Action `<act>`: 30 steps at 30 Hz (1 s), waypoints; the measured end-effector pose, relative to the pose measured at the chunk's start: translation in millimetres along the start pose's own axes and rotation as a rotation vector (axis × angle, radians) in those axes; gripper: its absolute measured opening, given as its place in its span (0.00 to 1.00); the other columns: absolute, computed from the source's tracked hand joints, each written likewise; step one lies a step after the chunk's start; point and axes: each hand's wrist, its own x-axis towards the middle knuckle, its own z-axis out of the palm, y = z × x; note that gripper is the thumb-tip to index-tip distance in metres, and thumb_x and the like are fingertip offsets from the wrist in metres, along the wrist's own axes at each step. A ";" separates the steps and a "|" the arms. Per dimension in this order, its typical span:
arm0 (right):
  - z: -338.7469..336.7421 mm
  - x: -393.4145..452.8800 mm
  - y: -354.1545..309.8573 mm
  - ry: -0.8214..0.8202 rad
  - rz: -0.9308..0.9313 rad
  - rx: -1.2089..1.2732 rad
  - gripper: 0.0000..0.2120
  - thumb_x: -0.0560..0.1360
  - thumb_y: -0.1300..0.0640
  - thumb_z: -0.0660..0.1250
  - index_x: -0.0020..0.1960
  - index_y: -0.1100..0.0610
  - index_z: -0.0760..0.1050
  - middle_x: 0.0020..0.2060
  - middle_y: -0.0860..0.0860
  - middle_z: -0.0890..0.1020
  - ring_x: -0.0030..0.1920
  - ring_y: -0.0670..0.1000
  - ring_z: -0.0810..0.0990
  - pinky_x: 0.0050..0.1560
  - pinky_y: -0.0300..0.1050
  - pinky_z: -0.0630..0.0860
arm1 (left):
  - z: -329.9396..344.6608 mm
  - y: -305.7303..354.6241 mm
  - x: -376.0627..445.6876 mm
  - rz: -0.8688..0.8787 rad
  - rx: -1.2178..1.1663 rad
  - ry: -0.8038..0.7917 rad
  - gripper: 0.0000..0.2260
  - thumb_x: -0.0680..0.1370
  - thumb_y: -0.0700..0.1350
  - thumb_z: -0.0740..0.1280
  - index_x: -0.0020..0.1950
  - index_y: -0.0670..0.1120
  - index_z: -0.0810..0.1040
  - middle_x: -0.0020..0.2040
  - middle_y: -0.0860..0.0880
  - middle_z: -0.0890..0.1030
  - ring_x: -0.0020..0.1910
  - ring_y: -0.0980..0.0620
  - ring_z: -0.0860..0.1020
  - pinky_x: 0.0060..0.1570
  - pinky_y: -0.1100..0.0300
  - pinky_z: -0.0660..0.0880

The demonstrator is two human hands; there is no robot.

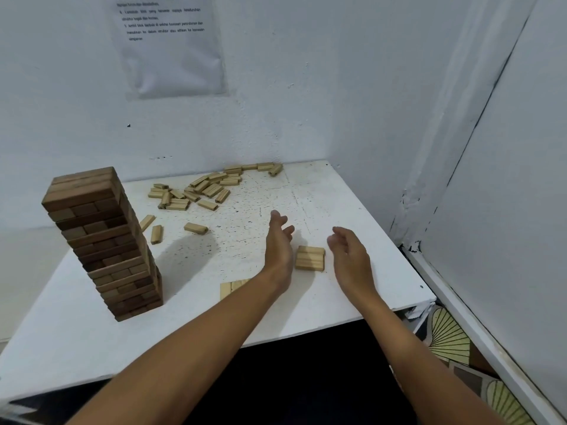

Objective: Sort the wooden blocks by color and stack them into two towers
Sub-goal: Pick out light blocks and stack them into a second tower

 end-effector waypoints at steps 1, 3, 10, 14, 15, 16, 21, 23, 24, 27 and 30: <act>2.0 0.9 -1.3 -0.009 0.041 0.110 0.17 0.83 0.53 0.59 0.70 0.54 0.70 0.66 0.48 0.74 0.65 0.45 0.72 0.64 0.36 0.68 | 1.6 -2.0 -1.5 0.011 -0.025 0.008 0.22 0.82 0.62 0.47 0.65 0.51 0.70 0.68 0.46 0.72 0.70 0.50 0.67 0.68 0.53 0.62; 6.9 2.4 -0.9 -0.040 0.096 0.297 0.20 0.84 0.48 0.54 0.75 0.51 0.64 0.73 0.47 0.68 0.71 0.44 0.66 0.74 0.46 0.61 | 3.8 -5.9 -4.2 0.030 -0.066 0.013 0.25 0.82 0.61 0.46 0.70 0.50 0.69 0.71 0.46 0.70 0.72 0.50 0.65 0.68 0.55 0.60; 20.9 -0.4 -12.3 -0.109 0.129 0.524 0.36 0.73 0.34 0.47 0.79 0.46 0.50 0.79 0.47 0.54 0.78 0.44 0.52 0.78 0.50 0.48 | 8.3 -14.5 -8.2 0.065 -0.111 0.024 0.26 0.82 0.62 0.46 0.74 0.50 0.66 0.73 0.47 0.68 0.73 0.52 0.64 0.68 0.58 0.58; 26.0 -0.9 -9.9 -0.122 0.110 0.515 0.39 0.70 0.32 0.47 0.79 0.44 0.47 0.79 0.45 0.51 0.77 0.42 0.50 0.78 0.47 0.47 | 10.1 -18.8 -6.2 0.070 -0.098 0.025 0.26 0.82 0.62 0.46 0.75 0.50 0.65 0.74 0.47 0.68 0.73 0.53 0.64 0.72 0.56 0.58; 26.8 -0.1 -8.4 -0.120 0.105 0.514 0.38 0.71 0.32 0.47 0.79 0.44 0.47 0.79 0.45 0.51 0.77 0.41 0.50 0.78 0.47 0.46 | 10.4 -19.0 -6.0 0.070 -0.096 0.024 0.27 0.82 0.62 0.46 0.75 0.50 0.65 0.74 0.46 0.68 0.73 0.53 0.64 0.72 0.56 0.58; 27.4 0.8 -6.9 -0.117 0.100 0.514 0.37 0.72 0.33 0.47 0.79 0.44 0.47 0.79 0.44 0.51 0.77 0.41 0.50 0.78 0.47 0.46 | 10.7 -19.2 -6.1 0.072 -0.094 0.025 0.26 0.82 0.62 0.46 0.75 0.49 0.65 0.74 0.46 0.68 0.73 0.53 0.64 0.72 0.56 0.58; 28.3 2.1 -2.3 -0.122 0.080 0.506 0.27 0.82 0.40 0.43 0.79 0.44 0.47 0.79 0.45 0.51 0.77 0.40 0.49 0.78 0.47 0.46 | 10.3 -20.4 -5.8 0.065 -0.086 0.023 0.26 0.82 0.61 0.47 0.74 0.49 0.66 0.73 0.46 0.68 0.72 0.53 0.65 0.72 0.56 0.59; 27.2 1.5 -1.9 -0.114 0.079 0.514 0.25 0.83 0.42 0.45 0.79 0.45 0.49 0.79 0.45 0.52 0.76 0.40 0.51 0.78 0.47 0.47 | 10.1 -18.0 -6.0 0.055 -0.072 0.022 0.24 0.83 0.60 0.48 0.73 0.49 0.67 0.72 0.47 0.69 0.71 0.53 0.66 0.70 0.57 0.60; 26.0 1.1 -2.2 -0.101 0.081 0.516 0.24 0.83 0.44 0.47 0.79 0.46 0.50 0.78 0.46 0.54 0.75 0.41 0.54 0.77 0.46 0.50 | 9.6 -15.5 -6.0 0.052 -0.045 0.032 0.22 0.83 0.58 0.51 0.72 0.49 0.68 0.71 0.48 0.69 0.69 0.54 0.67 0.68 0.58 0.61; 15.5 2.8 -2.7 -0.040 0.068 0.350 0.21 0.82 0.57 0.60 0.74 0.52 0.64 0.72 0.48 0.67 0.71 0.44 0.64 0.73 0.44 0.60 | 1.4 -2.4 -4.0 0.137 0.245 0.091 0.14 0.80 0.44 0.62 0.66 0.46 0.74 0.63 0.49 0.76 0.62 0.53 0.72 0.62 0.58 0.68; -2.8 11.7 4.8 -0.095 -0.030 0.061 0.18 0.76 0.66 0.66 0.64 0.54 0.74 0.63 0.47 0.77 0.66 0.47 0.72 0.71 0.47 0.66 | -15.2 15.1 7.3 0.258 0.613 -0.009 0.14 0.74 0.38 0.67 0.59 0.46 0.78 0.55 0.50 0.80 0.57 0.50 0.77 0.59 0.55 0.74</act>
